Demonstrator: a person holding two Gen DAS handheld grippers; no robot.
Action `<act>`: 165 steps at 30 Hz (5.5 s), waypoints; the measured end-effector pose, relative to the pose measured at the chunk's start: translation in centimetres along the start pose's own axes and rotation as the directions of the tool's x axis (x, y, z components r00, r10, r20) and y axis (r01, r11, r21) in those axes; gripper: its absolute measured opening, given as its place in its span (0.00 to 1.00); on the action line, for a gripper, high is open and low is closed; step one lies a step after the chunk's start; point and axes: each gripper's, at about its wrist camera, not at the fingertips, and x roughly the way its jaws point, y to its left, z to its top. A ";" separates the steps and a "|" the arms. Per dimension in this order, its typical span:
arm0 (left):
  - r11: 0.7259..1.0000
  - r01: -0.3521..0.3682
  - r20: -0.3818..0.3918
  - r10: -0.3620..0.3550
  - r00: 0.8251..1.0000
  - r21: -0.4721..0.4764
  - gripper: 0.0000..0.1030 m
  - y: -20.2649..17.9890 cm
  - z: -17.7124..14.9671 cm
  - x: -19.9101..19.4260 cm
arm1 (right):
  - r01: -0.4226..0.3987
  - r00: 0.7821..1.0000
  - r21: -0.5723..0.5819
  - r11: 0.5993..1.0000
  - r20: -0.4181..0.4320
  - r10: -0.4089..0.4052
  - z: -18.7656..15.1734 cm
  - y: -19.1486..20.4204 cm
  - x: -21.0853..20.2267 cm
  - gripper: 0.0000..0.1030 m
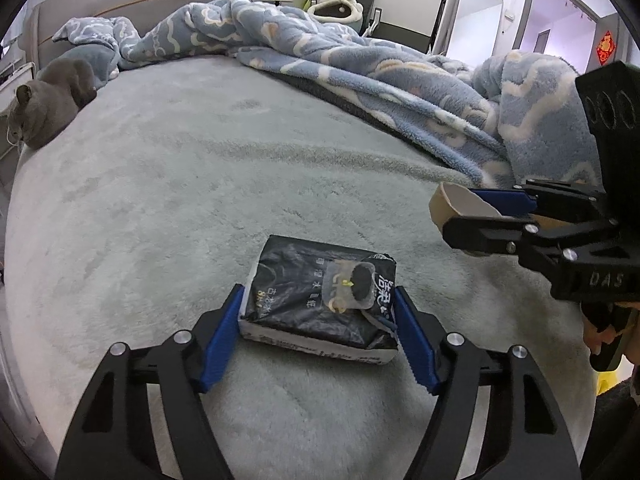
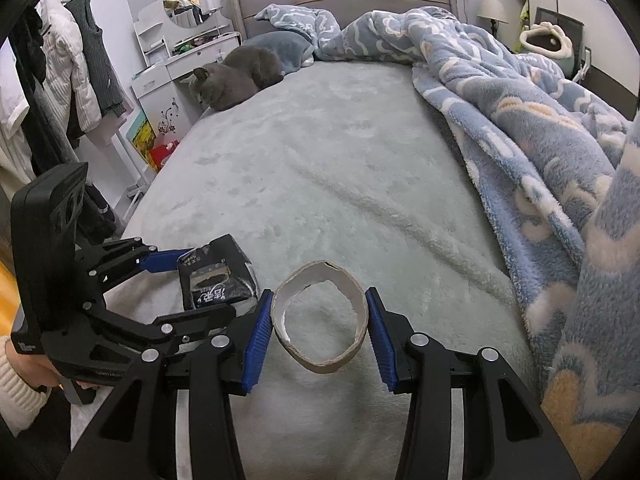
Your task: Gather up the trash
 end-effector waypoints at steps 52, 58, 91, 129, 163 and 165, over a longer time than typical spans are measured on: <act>0.897 -0.271 0.000 0.290 0.957 -0.349 0.72 15.0 -14.8 -18.9 | -0.126 0.992 -0.113 0.986 -0.007 0.126 -1.6 21.4 0.2 0.45; 0.876 -0.294 -0.052 0.297 0.953 -0.382 0.72 17.7 -16.8 -19.2 | -0.153 0.988 -0.157 0.976 -0.034 0.150 -1.5 25.0 1.6 0.45; 0.788 -0.239 -0.327 0.051 0.944 -0.567 0.73 24.8 -27.3 -18.2 | -0.239 0.962 -0.270 0.933 -0.197 0.189 -3.1 37.1 9.9 0.45; 0.839 -0.299 0.021 0.346 0.938 -0.454 0.53 27.0 -24.7 -28.3 | -0.250 0.893 -0.312 0.916 -0.440 0.094 -9.3 42.0 19.3 0.45; 0.827 -0.412 0.243 0.520 0.819 -0.382 0.80 18.4 -19.5 -36.1 | -0.096 0.995 -0.267 0.959 -0.019 0.094 -3.5 36.2 2.8 0.74; 0.830 -0.417 0.255 0.522 0.814 -0.369 0.85 16.8 -19.4 -36.3 | -0.046 0.997 -0.256 0.965 0.046 0.060 -3.3 34.3 -0.1 0.80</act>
